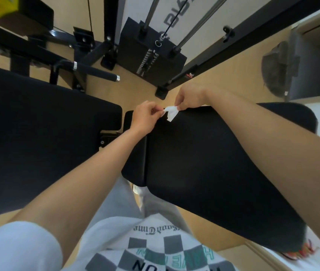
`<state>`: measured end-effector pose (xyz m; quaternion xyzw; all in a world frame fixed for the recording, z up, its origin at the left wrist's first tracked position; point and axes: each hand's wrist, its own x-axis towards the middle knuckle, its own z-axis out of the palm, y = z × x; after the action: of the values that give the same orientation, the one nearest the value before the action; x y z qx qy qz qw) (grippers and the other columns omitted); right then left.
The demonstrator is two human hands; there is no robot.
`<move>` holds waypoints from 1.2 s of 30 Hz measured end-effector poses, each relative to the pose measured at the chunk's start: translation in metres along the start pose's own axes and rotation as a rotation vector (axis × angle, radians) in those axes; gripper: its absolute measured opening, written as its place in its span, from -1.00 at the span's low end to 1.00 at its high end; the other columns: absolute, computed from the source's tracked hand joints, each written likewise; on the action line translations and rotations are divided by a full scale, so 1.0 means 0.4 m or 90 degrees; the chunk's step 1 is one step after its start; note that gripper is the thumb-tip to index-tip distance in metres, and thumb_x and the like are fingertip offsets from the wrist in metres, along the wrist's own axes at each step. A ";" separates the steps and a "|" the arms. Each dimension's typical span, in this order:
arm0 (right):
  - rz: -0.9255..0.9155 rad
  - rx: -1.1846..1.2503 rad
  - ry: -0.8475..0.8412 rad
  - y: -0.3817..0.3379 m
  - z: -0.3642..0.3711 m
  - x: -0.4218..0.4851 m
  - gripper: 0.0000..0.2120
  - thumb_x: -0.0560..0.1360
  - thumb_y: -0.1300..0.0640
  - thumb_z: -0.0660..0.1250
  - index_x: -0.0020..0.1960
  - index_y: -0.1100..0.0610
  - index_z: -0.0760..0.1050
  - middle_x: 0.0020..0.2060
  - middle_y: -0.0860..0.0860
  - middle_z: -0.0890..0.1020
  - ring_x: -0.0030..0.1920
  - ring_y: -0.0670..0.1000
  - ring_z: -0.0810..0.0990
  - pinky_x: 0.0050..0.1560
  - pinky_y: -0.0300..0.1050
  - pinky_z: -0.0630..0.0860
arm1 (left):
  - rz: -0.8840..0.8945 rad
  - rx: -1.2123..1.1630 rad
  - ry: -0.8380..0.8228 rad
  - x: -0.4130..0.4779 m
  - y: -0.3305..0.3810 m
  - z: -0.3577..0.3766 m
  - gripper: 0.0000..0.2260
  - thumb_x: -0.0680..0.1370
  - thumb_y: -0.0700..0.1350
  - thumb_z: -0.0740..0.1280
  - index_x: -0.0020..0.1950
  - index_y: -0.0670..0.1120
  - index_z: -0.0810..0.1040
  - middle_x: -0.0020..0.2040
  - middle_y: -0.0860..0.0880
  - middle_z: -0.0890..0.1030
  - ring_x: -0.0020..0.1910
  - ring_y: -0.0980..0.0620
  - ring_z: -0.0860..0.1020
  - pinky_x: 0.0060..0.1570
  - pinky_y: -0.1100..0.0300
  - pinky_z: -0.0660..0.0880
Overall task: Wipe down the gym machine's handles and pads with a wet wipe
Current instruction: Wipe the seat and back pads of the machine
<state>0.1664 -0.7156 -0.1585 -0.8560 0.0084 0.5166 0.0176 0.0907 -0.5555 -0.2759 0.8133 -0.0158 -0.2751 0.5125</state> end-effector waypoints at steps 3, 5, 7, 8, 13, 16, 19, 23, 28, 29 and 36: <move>-0.005 0.022 -0.011 -0.019 0.019 0.054 -0.74 0.60 0.14 0.38 0.28 0.10 0.60 0.25 0.03 0.62 0.26 0.04 0.55 0.26 -0.06 0.42 | -0.055 -0.018 0.005 0.009 -0.046 -0.003 -0.98 0.60 -0.07 0.43 -0.01 0.01 0.65 -0.02 0.08 0.61 -0.02 0.11 0.57 0.12 0.06 0.56; -0.009 0.040 -0.021 -0.031 0.030 0.087 -0.74 0.60 0.14 0.38 0.28 0.09 0.60 0.25 0.02 0.62 0.28 0.04 0.55 0.32 -0.02 0.42 | -0.094 -0.047 0.003 0.013 -0.072 -0.006 -0.96 0.60 -0.07 0.43 0.02 0.01 0.68 -0.03 0.08 0.64 0.00 0.11 0.60 0.15 0.06 0.57; -0.010 0.060 -0.031 -0.043 0.040 0.119 -0.75 0.60 0.14 0.38 0.27 0.07 0.61 0.25 0.00 0.62 0.29 0.03 0.54 0.34 0.01 0.41 | -0.115 -0.065 0.004 0.019 -0.098 -0.010 -0.94 0.59 -0.08 0.44 0.05 0.00 0.69 -0.05 0.10 0.65 0.01 0.12 0.62 0.16 0.07 0.57; -0.011 0.070 -0.035 -0.048 0.044 0.134 -0.76 0.60 0.13 0.38 0.25 0.05 0.62 0.25 -0.01 0.62 0.30 0.03 0.54 0.34 0.02 0.41 | -0.121 -0.072 0.006 0.021 -0.109 -0.012 -0.93 0.59 -0.08 0.44 0.06 -0.01 0.69 -0.06 0.11 0.65 0.00 0.13 0.62 0.16 0.08 0.58; -0.013 0.126 -0.028 -0.077 0.081 0.193 -0.80 0.58 0.14 0.41 0.19 0.07 0.64 0.14 -0.03 0.63 0.20 -0.02 0.55 0.20 -0.07 0.43 | -0.186 -0.105 0.052 0.034 -0.171 -0.013 -0.93 0.59 -0.08 0.45 0.06 -0.02 0.69 -0.05 0.07 0.67 -0.01 0.12 0.63 0.14 0.08 0.60; 0.000 0.176 0.051 -0.091 0.105 0.224 -0.83 0.56 0.18 0.43 0.15 0.11 0.66 0.14 0.01 0.66 0.11 -0.06 0.58 0.06 -0.18 0.46 | -0.207 -0.109 0.078 0.039 -0.204 -0.017 -0.91 0.60 -0.08 0.44 0.07 -0.03 0.69 -0.05 0.08 0.66 -0.01 0.12 0.63 0.13 0.09 0.60; 0.005 0.173 0.102 -0.108 0.120 0.256 -0.81 0.55 0.20 0.44 0.16 0.13 0.66 0.15 0.02 0.67 0.17 -0.04 0.61 0.13 -0.18 0.50 | -0.209 -0.104 0.101 0.049 -0.222 -0.015 -0.93 0.60 -0.09 0.44 0.05 -0.02 0.69 -0.08 0.10 0.65 -0.04 0.15 0.62 0.10 0.14 0.59; -0.007 0.167 0.079 -0.122 0.131 0.290 -0.80 0.53 0.22 0.46 0.15 0.14 0.67 0.16 0.03 0.68 0.23 -0.02 0.61 0.26 -0.11 0.50 | -0.237 -0.113 0.111 0.060 -0.248 -0.006 -0.94 0.58 -0.10 0.45 0.02 -0.02 0.70 -0.09 0.10 0.66 -0.08 0.20 0.60 0.08 0.16 0.60; -0.022 0.178 0.049 -0.141 0.136 0.334 -0.81 0.52 0.22 0.47 0.13 0.11 0.67 0.11 0.00 0.67 0.16 -0.04 0.62 0.28 -0.05 0.55 | -0.219 -0.191 0.158 0.065 -0.276 -0.008 -0.85 0.58 -0.17 0.40 0.13 -0.04 0.67 0.02 0.07 0.66 0.02 0.16 0.62 0.15 0.14 0.60; -0.022 0.180 0.045 -0.146 0.138 0.346 -0.80 0.52 0.21 0.48 0.14 0.11 0.67 0.07 0.00 0.66 0.15 -0.03 0.62 0.27 -0.04 0.57 | -0.195 -0.236 0.164 0.068 -0.273 -0.011 -0.83 0.59 -0.16 0.40 0.16 -0.04 0.66 0.05 0.07 0.66 0.04 0.16 0.62 0.15 0.15 0.60; -0.054 0.130 0.025 -0.153 0.140 0.402 -0.83 0.53 0.21 0.47 0.10 0.06 0.65 -0.05 -0.07 0.62 0.03 -0.07 0.62 0.04 -0.17 0.57 | -0.146 -0.222 0.100 0.089 -0.298 0.008 -0.88 0.57 -0.08 0.48 0.10 0.00 0.70 -0.02 0.09 0.68 -0.01 0.17 0.64 0.10 0.15 0.62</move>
<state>0.1940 -0.6516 -0.3256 -0.8591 0.0250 0.4953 0.1268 0.0890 -0.5128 -0.3927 0.7275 0.1643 -0.2660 0.6107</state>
